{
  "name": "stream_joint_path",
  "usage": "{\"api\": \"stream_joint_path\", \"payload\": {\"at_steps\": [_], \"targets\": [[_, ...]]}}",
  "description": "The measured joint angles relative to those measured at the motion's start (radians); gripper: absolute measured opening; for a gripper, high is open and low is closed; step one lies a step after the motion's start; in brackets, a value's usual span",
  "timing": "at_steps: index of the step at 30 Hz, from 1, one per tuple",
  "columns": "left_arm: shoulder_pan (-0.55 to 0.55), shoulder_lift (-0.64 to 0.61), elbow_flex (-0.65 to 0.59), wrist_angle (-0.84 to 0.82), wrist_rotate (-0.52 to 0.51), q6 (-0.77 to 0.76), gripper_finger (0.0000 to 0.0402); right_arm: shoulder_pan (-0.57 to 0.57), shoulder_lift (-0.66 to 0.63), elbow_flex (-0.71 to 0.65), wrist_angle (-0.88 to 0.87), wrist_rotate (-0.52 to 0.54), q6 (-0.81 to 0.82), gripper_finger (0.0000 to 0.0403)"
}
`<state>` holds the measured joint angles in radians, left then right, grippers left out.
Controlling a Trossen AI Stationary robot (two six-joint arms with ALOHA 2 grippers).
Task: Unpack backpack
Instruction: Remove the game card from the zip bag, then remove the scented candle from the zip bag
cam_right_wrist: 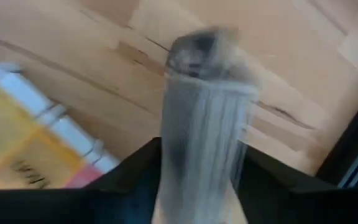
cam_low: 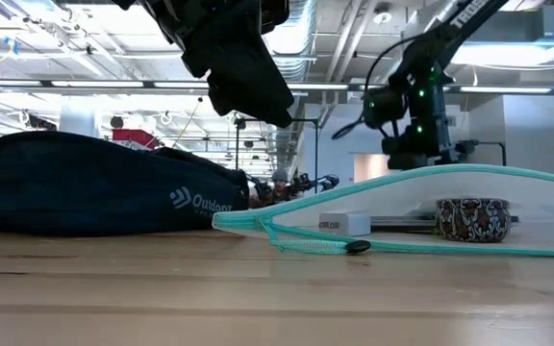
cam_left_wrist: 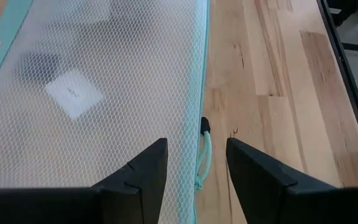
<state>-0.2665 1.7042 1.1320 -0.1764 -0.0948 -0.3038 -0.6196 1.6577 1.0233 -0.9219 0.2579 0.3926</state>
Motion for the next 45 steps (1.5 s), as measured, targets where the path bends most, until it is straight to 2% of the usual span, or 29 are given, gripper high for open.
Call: {"api": "stream_joint_path", "payload": {"at_steps": [5, 8, 12, 15, 19, 22, 25, 28, 32, 35, 39, 43, 45], "targets": [[0.000, 0.000, 0.000, 0.001, 0.000, 0.005, 0.0150, 0.015, -0.028, 0.016, -0.063, -0.008, -0.056, 0.0243], [0.000, 0.000, 0.000, 0.002, 0.000, 0.053, 0.0150, 0.073, -0.105, 0.057, -0.159, -0.005, -0.056, 0.0252], [-0.001, 0.000, 0.000, 0.015, 0.004, 0.150, 0.0150, 0.210, -0.261, 0.105, -0.285, -0.013, 0.050, 0.0254], [-0.016, 0.000, 0.015, 0.018, 0.016, 0.279, 0.0150, 0.381, -0.390, 0.109, -0.316, -0.047, 0.191, 0.0254], [-0.061, -0.001, 0.018, 0.087, -0.031, 0.444, 0.0159, 0.729, -0.543, 0.106, -0.326, -0.018, 0.536, 0.0255], [-0.068, -0.001, 0.018, 0.116, -0.089, 0.462, 0.0178, 0.999, -0.584, 0.097, -0.331, 0.107, 0.792, 0.0255], [-0.058, 0.018, 0.019, 0.134, -0.104, 0.424, 0.0204, 1.228, -0.578, 0.084, -0.328, 0.253, 0.990, 0.0255], [-0.054, 0.055, 0.018, 0.122, -0.101, 0.413, 0.0228, 1.359, -0.540, 0.084, -0.327, 0.343, 1.084, 0.0255], [-0.064, 0.139, 0.076, 0.105, -0.121, 0.406, 0.0247, 1.442, -0.466, 0.083, -0.328, 0.372, 1.161, 0.0255], [-0.071, 0.202, 0.161, 0.087, -0.139, 0.395, 0.0249, 1.461, -0.405, 0.083, -0.329, 0.371, 1.187, 0.0255], [-0.074, 0.313, 0.288, -0.020, -0.219, 0.386, 0.0249, 1.468, -0.339, 0.083, -0.322, 0.374, 1.191, 0.0255], [-0.071, 0.414, 0.405, -0.119, -0.238, 0.356, 0.0249, 1.469, -0.283, 0.083, -0.310, 0.372, 1.215, 0.0255], [-0.070, 0.450, 0.460, -0.149, -0.303, 0.339, 0.0249, 1.477, -0.262, 0.084, -0.295, 0.373, 1.215, 0.0255]]}}
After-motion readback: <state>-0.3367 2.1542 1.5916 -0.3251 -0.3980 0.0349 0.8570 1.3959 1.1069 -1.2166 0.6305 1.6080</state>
